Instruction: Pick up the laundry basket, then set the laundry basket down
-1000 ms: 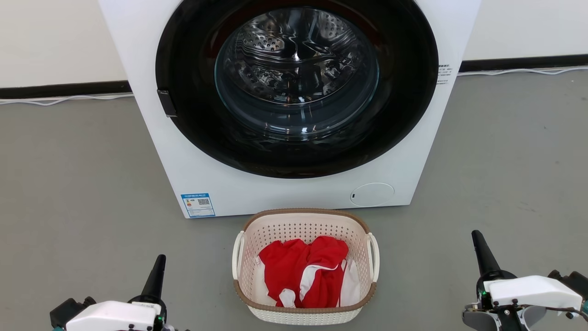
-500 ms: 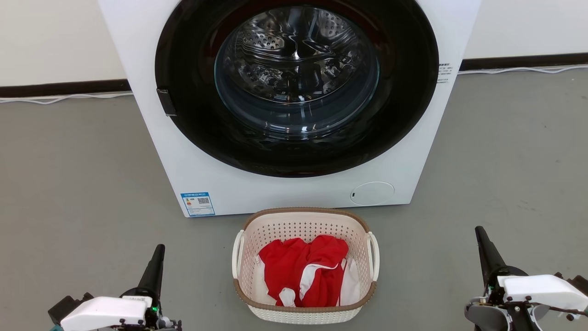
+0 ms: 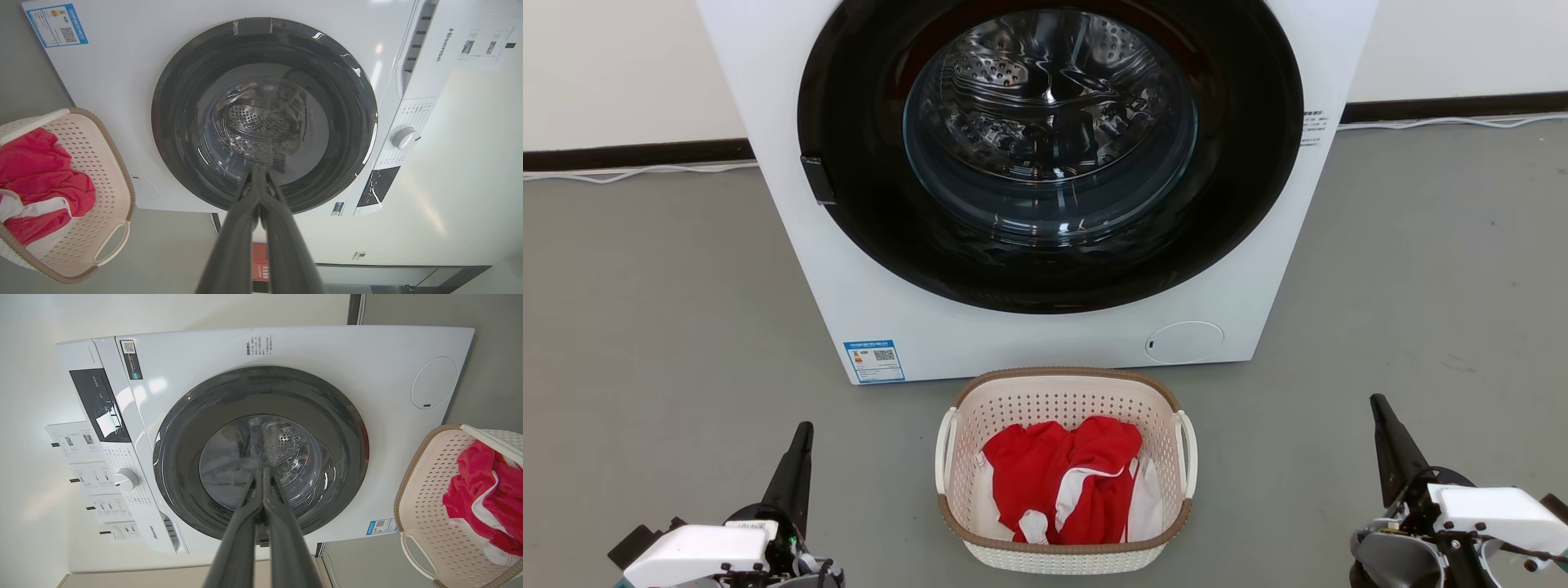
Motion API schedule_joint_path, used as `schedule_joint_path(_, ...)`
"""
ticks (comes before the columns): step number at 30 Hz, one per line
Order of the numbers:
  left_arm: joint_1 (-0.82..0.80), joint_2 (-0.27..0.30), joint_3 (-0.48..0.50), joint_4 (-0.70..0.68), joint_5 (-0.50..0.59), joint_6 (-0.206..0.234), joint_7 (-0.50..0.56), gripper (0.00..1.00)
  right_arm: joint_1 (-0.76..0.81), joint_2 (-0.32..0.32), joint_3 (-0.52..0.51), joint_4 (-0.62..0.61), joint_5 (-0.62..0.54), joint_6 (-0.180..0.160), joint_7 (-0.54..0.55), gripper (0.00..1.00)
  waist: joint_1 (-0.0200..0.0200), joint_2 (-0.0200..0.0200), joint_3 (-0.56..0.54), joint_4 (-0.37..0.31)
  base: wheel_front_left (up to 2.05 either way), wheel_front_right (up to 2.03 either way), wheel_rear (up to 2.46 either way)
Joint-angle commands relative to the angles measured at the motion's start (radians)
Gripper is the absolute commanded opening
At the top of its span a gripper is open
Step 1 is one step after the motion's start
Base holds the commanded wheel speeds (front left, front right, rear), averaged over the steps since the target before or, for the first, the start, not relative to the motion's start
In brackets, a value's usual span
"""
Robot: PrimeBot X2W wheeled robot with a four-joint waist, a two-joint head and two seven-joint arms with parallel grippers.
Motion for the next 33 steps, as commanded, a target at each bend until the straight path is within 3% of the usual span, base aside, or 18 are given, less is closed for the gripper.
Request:
schedule_joint_path(1, -0.056, 0.010, 0.031, -0.031, -0.004, -0.014, 0.002, 0.00, -0.023, -0.004, 0.017, -0.032, 0.006, 0.007, 0.008, 0.00, 0.0000, 0.0000, 0.000, 0.000, 0.00, 0.00, 0.00)
schedule_joint_path(33, -0.056, 0.010, 0.031, -0.031, -0.004, -0.014, 0.002, 0.00, -0.023, -0.004, 0.017, -0.032, 0.007, 0.007, 0.008, 0.00, 0.0000, 0.0000, 0.000, 0.000, 0.00, 0.00, 0.00)
